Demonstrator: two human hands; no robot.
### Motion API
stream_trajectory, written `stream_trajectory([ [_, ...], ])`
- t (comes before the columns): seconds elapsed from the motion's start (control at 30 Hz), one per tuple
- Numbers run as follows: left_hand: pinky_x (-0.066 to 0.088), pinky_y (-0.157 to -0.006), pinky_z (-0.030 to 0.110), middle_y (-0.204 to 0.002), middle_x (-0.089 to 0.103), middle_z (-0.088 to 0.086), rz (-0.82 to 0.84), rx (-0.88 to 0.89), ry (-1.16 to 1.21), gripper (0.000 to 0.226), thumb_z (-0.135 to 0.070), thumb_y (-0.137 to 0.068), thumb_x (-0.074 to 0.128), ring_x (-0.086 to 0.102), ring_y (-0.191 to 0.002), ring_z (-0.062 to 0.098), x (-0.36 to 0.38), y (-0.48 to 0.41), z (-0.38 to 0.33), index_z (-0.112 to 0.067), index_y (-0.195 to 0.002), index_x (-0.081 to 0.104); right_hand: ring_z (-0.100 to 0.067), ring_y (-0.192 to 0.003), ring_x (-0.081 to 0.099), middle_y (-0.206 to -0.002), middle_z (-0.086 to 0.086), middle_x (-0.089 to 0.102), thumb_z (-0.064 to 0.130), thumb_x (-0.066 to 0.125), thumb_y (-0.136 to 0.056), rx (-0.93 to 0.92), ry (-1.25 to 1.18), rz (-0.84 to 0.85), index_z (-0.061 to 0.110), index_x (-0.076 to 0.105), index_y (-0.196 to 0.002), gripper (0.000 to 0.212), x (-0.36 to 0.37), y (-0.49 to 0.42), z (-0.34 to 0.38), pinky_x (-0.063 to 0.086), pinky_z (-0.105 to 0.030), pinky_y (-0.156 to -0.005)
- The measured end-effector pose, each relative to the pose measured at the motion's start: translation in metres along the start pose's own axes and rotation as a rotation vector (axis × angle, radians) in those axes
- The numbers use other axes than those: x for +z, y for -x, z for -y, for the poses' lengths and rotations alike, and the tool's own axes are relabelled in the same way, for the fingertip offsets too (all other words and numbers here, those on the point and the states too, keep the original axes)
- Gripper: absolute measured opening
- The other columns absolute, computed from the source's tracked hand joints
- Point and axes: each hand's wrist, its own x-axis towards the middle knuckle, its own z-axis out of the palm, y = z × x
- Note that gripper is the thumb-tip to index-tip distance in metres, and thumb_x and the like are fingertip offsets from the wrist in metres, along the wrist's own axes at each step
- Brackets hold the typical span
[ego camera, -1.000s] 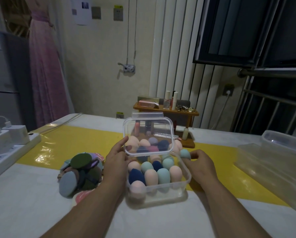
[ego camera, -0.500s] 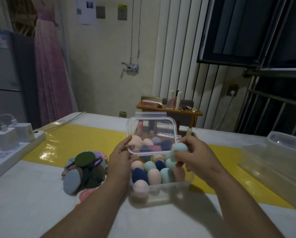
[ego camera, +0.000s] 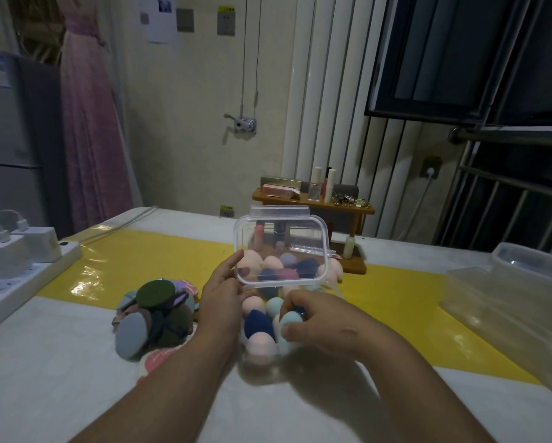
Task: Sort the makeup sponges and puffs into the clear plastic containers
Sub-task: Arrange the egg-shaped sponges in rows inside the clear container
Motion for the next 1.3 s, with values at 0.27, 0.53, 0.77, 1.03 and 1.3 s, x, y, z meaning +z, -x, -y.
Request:
stream_trajectory([
  [0.27,0.06,-0.075,0.039,-0.115,0.068,0.001,-0.005,0.003,-0.019,0.05,-0.002,-0.097,0.037,0.068,-0.099,0.026,-0.001,-0.005,0.004,-0.04,-0.108,0.069,-0.011,-0.089,0.058,-0.097,0.007,0.066,0.039,0.061,-0.088,0.071,-0.093,-0.005,0.028,0.075,-0.102,0.023,0.001,-0.002,0.002,0.051,-0.032,-0.078],
  [0.53,0.058,-0.059,0.026,-0.106,0.067,-0.006,-0.006,0.022,-0.027,0.047,-0.003,-0.099,0.035,0.068,-0.092,0.02,0.0,-0.003,0.003,-0.033,-0.119,0.066,-0.012,-0.092,0.062,-0.101,0.009,0.066,0.024,0.071,-0.085,0.06,-0.004,-0.052,0.03,0.068,-0.089,0.008,0.004,-0.006,0.0,0.056,-0.03,-0.081],
  [0.77,0.058,-0.063,0.028,-0.106,0.069,-0.004,0.008,0.004,0.002,0.048,0.0,-0.097,0.037,0.07,-0.091,0.02,0.0,-0.001,0.001,-0.034,-0.115,0.066,-0.014,-0.086,0.062,-0.086,0.004,0.071,0.033,0.077,-0.082,0.069,0.027,-0.057,0.024,0.078,-0.084,0.009,0.004,-0.006,0.0,0.053,-0.028,-0.075],
  [1.03,0.059,-0.066,0.032,-0.107,0.068,-0.003,0.009,0.002,0.011,0.05,0.0,-0.097,0.036,0.07,-0.094,0.023,-0.001,-0.002,0.002,-0.035,-0.112,0.068,-0.018,-0.093,0.062,-0.099,-0.002,0.071,0.027,0.065,-0.088,0.108,-0.02,-0.01,0.019,0.079,-0.097,0.019,-0.001,-0.001,0.001,0.055,-0.034,-0.082],
  [1.3,0.059,-0.073,0.036,-0.107,0.069,-0.002,0.006,-0.003,0.01,0.051,0.002,-0.095,0.036,0.069,-0.096,0.024,-0.001,-0.004,0.004,-0.036,-0.109,0.069,-0.014,-0.093,0.063,-0.095,0.003,0.071,0.021,0.061,-0.087,0.074,-0.094,-0.041,0.021,0.079,-0.091,0.019,-0.006,0.003,0.001,0.056,-0.034,-0.084],
])
